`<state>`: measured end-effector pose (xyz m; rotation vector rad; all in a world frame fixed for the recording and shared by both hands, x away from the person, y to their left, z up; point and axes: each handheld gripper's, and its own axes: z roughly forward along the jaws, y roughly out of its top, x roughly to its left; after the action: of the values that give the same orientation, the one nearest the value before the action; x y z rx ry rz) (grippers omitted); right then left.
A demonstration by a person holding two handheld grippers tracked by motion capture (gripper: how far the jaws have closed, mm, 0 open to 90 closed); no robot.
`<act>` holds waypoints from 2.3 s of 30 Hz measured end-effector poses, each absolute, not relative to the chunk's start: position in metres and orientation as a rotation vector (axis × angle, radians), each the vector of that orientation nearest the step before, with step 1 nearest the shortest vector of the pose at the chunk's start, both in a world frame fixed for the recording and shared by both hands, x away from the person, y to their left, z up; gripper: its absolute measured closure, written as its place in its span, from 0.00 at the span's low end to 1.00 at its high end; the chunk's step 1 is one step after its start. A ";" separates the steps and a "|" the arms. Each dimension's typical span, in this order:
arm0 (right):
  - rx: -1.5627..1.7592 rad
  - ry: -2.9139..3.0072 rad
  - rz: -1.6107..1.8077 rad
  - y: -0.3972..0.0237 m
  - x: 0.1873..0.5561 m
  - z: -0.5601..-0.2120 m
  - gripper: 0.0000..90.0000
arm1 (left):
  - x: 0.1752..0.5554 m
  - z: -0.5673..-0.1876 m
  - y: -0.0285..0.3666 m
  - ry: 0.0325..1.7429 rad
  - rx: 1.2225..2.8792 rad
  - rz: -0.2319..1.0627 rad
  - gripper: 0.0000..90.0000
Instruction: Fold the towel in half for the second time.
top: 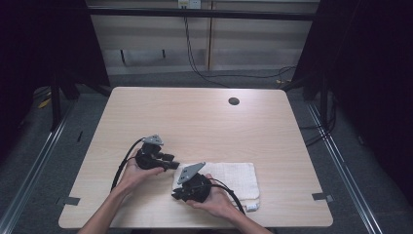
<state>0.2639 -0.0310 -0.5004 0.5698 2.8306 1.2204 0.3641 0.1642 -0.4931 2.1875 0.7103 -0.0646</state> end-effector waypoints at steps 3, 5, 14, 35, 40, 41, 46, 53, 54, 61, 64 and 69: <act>0.581 2.827 1.240 -0.032 0.265 -0.501 0.92 | 0.363 -0.497 0.163 0.702 2.198 -0.084 0.60; 0.579 2.832 1.239 -0.032 0.265 -0.501 0.92 | 0.362 -0.497 0.162 0.692 2.213 -0.076 0.61; 0.566 2.820 1.217 -0.030 0.263 -0.500 0.92 | 0.360 -0.498 0.161 0.684 2.242 -0.043 0.62; 0.584 2.851 1.179 -0.030 0.254 -0.496 0.93 | 0.359 -0.502 0.155 0.660 2.192 -0.117 0.97; 0.601 2.846 1.195 -0.032 0.256 -0.493 0.93 | 0.359 -0.496 0.161 0.670 2.155 -0.122 0.97; 0.603 2.842 1.204 -0.032 0.256 -0.492 0.93 | 0.359 -0.495 0.162 0.673 2.142 -0.120 0.97; 0.609 2.829 1.245 -0.036 0.257 -0.487 0.93 | 0.360 -0.489 0.167 0.681 2.124 -0.121 0.97; 0.651 2.823 1.304 -0.039 0.261 -0.481 0.93 | 0.363 -0.488 0.172 0.709 2.096 -0.129 0.97; 0.651 2.823 1.304 -0.039 0.261 -0.481 0.93 | 0.363 -0.488 0.172 0.709 2.096 -0.129 0.97; 0.673 2.803 1.365 -0.043 0.263 -0.473 0.93 | 0.364 -0.484 0.175 0.721 2.077 -0.130 0.97; 0.670 2.788 1.381 -0.043 0.264 -0.468 0.93 | 0.364 -0.484 0.177 0.729 2.070 -0.125 0.97; 0.670 2.761 1.406 -0.043 0.267 -0.459 0.93 | 0.367 -0.483 0.181 0.765 2.042 -0.132 0.97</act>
<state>0.2674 -0.0432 -0.4591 0.6696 2.7615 1.4058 0.3675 0.1813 -0.4831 2.0421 0.7654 -0.1320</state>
